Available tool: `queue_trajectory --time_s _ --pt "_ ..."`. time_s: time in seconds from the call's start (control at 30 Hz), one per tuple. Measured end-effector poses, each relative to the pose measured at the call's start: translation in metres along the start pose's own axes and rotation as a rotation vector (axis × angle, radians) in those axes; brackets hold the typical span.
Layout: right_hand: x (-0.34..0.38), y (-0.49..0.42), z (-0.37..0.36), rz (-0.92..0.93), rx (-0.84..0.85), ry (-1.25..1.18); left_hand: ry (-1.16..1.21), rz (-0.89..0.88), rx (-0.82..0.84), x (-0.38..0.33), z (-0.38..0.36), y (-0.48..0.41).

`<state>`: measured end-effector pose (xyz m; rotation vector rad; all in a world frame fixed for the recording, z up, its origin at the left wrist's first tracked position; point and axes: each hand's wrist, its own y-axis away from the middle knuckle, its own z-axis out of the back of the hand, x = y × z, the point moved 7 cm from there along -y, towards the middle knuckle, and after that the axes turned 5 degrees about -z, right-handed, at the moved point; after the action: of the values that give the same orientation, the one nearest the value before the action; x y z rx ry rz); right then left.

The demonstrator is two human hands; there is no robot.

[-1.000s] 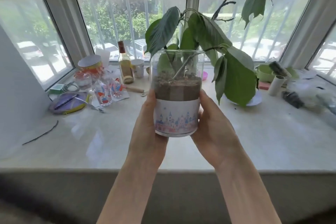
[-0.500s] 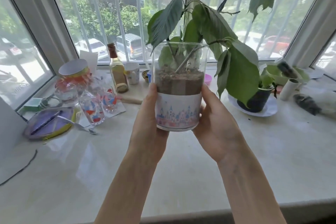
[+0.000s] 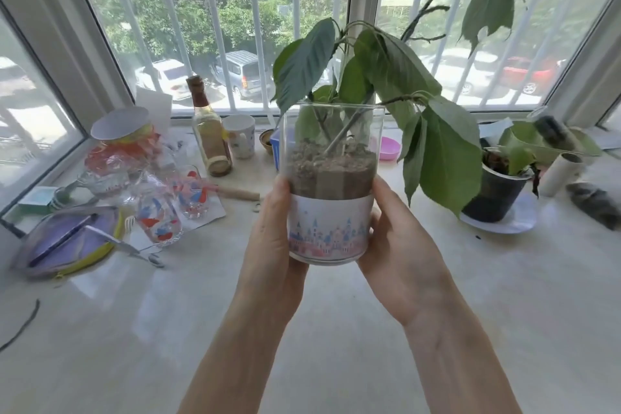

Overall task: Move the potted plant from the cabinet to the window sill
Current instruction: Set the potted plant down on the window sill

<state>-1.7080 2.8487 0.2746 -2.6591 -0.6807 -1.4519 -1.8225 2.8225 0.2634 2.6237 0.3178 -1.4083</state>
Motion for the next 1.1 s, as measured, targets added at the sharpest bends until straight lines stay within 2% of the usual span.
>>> queue_trajectory --time_s 0.43,0.7,1.1 --pt "-0.017 -0.055 0.037 -0.055 0.008 0.063 -0.001 -0.085 -0.056 0.044 0.016 -0.048" --pt "-0.032 -0.084 0.048 -0.064 -0.016 0.119 -0.198 -0.127 -0.080 0.061 0.036 -0.071" --pt "-0.053 -0.128 0.070 -0.040 -0.050 0.138 -0.370 -0.139 -0.097 0.082 0.058 -0.115"
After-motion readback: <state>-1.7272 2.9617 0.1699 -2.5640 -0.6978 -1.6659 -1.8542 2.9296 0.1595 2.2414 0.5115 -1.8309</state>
